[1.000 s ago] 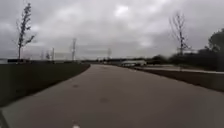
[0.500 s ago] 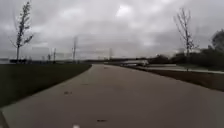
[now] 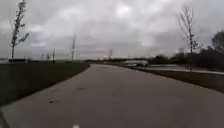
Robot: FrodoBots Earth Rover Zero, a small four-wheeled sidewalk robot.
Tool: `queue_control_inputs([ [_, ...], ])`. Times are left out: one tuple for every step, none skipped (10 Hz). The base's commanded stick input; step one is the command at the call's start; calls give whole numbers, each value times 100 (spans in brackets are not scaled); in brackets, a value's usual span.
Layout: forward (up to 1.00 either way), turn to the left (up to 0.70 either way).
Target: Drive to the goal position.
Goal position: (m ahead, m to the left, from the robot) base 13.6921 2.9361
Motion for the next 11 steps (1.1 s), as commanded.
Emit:
queue_control_inputs([
  [100,0],
  [100,0],
  [100,0],
  [100,0],
  [100,0],
  [100,0],
  [100,0],
  [100,6],
  [100,33],
  [100,23],
  [100,0],
])
